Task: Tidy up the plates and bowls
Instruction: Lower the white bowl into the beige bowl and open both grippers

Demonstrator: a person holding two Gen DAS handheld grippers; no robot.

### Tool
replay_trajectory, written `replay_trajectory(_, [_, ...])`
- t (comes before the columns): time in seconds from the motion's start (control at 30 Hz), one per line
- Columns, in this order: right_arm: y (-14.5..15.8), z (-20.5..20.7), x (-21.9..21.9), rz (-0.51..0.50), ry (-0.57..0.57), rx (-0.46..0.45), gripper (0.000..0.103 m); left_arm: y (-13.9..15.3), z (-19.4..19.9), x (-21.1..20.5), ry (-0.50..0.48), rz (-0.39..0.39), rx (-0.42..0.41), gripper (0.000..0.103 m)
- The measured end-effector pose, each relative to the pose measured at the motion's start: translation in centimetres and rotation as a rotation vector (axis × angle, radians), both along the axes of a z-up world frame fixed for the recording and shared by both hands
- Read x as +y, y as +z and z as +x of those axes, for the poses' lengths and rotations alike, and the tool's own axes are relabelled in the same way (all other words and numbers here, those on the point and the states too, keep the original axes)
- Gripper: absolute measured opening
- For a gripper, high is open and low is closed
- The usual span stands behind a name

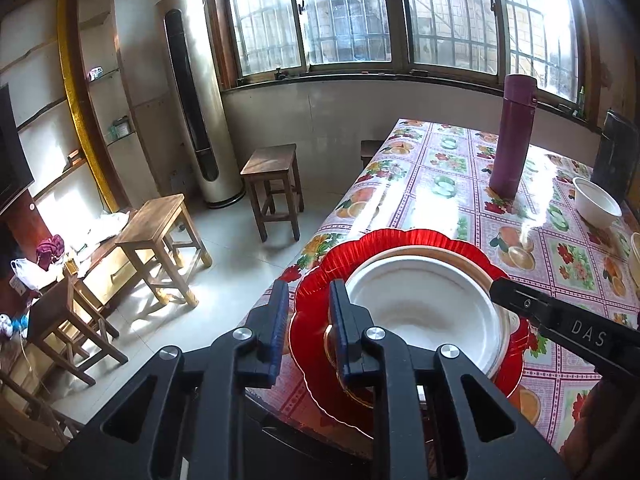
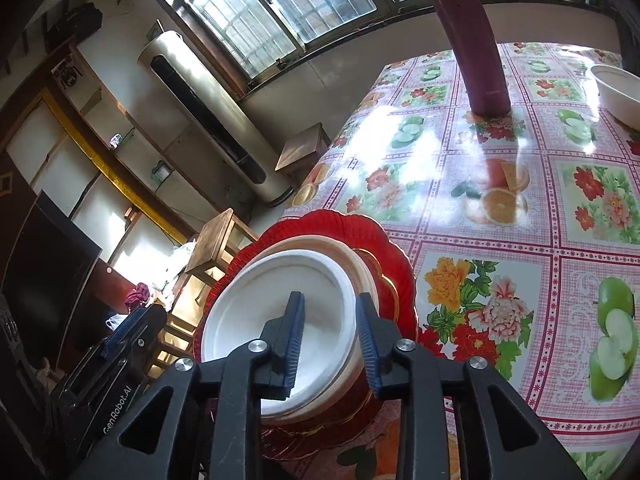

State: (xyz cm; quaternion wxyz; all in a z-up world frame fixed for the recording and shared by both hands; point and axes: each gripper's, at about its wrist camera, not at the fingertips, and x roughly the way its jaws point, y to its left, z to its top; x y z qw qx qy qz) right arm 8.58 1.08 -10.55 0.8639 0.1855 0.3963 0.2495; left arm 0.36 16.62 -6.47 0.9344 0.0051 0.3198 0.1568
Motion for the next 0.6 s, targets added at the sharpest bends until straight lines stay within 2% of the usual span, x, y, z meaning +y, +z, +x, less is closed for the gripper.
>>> replay_trajectory(0.03, [0.3,-0.1,-0.3,0.005,-0.001,-0.013,0.033,0.2,-0.1,-0.1,-0.003,-0.004,-0.009,0.019])
replay_trajectory(0.1, [0.8,-0.4,-0.9,0.027,-0.006,-0.038,0.043,0.6,-0.3,-0.1,-0.006,-0.01,-0.031,0.019])
replay_trajectory(0.17, [1.3,-0.6,-1.6,0.04,-0.017,-0.064,0.051,1.0,-0.6,-0.3,-0.013,-0.018,-0.054,0.028])
replay_trajectory(0.2, [1.5,-0.7,-2.0,0.046,-0.022,-0.075,0.054,1.3,-0.7,-0.5,-0.016,-0.018,-0.067,0.037])
replay_trajectory(0.23, [1.6,-0.7,-2.5,0.052,-0.029,-0.085,0.055,1.6,-0.9,-0.7,-0.017,-0.015,-0.083,0.047])
replay_trajectory(0.33, [1.9,-0.9,-3.5,0.074,-0.05,-0.098,0.061,2.5,-1.3,-1.7,-0.029,-0.001,-0.126,0.065])
replay_trajectory(0.53, [1.8,-0.5,-6.4,0.125,-0.1,-0.088,0.064,3.5,-1.1,-4.6,-0.078,0.042,-0.144,0.081])
replay_trajectory(0.6, [1.8,-0.3,-7.4,0.138,-0.114,-0.089,0.064,3.7,-1.0,-5.7,-0.096,0.05,-0.14,0.082])
